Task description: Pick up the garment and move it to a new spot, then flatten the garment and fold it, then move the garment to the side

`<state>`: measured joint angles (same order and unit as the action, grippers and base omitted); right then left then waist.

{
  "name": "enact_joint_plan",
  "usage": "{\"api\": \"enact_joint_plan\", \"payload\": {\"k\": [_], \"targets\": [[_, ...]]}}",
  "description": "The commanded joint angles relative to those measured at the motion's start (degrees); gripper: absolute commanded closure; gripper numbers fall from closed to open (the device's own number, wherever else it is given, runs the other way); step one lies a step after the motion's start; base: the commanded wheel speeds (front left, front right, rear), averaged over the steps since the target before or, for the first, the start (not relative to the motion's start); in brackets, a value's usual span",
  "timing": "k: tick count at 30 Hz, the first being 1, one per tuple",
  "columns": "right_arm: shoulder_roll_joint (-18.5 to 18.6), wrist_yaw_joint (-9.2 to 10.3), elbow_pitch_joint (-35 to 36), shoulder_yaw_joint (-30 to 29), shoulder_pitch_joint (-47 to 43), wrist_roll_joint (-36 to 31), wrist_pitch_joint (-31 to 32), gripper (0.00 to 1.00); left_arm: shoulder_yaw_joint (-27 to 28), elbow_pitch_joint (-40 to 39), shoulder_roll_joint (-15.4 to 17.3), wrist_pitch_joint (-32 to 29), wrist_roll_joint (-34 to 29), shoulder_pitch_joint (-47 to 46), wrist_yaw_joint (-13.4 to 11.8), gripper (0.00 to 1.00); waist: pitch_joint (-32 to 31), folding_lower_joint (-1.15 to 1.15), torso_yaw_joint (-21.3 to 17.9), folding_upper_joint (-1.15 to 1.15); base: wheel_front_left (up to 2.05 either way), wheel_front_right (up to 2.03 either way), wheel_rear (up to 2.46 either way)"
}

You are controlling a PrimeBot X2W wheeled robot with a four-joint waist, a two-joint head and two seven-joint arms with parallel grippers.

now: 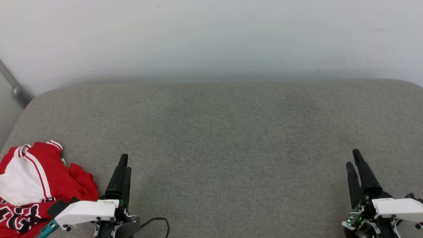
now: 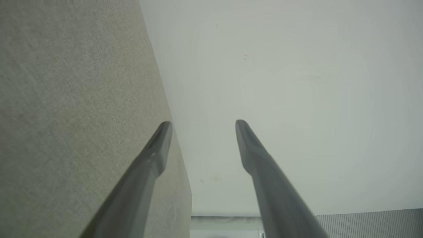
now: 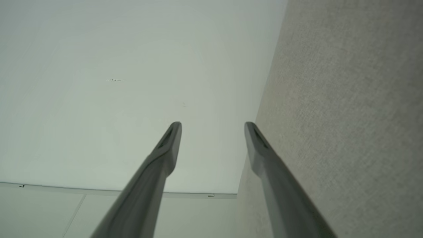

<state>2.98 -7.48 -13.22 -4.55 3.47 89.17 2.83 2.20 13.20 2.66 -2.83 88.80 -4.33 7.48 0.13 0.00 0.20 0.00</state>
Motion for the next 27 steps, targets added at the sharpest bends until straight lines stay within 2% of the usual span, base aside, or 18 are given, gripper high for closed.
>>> {"api": "enact_joint_plan", "payload": {"k": [1, 5, 11, 21, 27], "targets": [[0.48, -0.01, 1.40, 0.28, 0.74, -1.37, -0.60, 0.00, -0.54, -1.55, 0.32, 0.60, -1.64, -1.45, 0.02, 0.00, -0.01, 0.00, 0.04, 0.00, 0.00, 0.00, 0.00], [0.84, -0.01, 2.04, 0.43, 0.77, -5.53, -1.63, 0.00, -0.75, -2.72, 0.28, 1.63, -5.87, -1.21, 0.02, 0.00, -0.02, 0.00, 0.16, 0.00, 0.00, 0.00, 0.00], [1.43, -0.01, 3.23, 0.76, 0.85, -16.47, -3.08, 0.00, -0.79, -4.11, 0.17, 3.07, -13.53, -1.01, 0.02, 0.00, -0.03, 0.00, 0.33, 0.00, 0.00, 0.00, 0.00], [1.17, -0.01, 4.73, 1.57, 0.75, -34.26, -4.45, 0.00, -2.29, -4.72, 0.17, 5.29, -29.90, -1.31, -0.04, 0.00, -0.13, 0.00, 0.65, 0.00, 0.00, 0.00, 0.00], [1.35, -0.01, 5.81, 2.30, 0.31, -42.80, -4.82, 0.00, -3.48, -4.79, 0.24, 6.51, -38.70, -1.45, -1.17, 0.00, -0.21, 0.00, 0.90, 0.00, 0.00, 0.00, 0.00]]}}
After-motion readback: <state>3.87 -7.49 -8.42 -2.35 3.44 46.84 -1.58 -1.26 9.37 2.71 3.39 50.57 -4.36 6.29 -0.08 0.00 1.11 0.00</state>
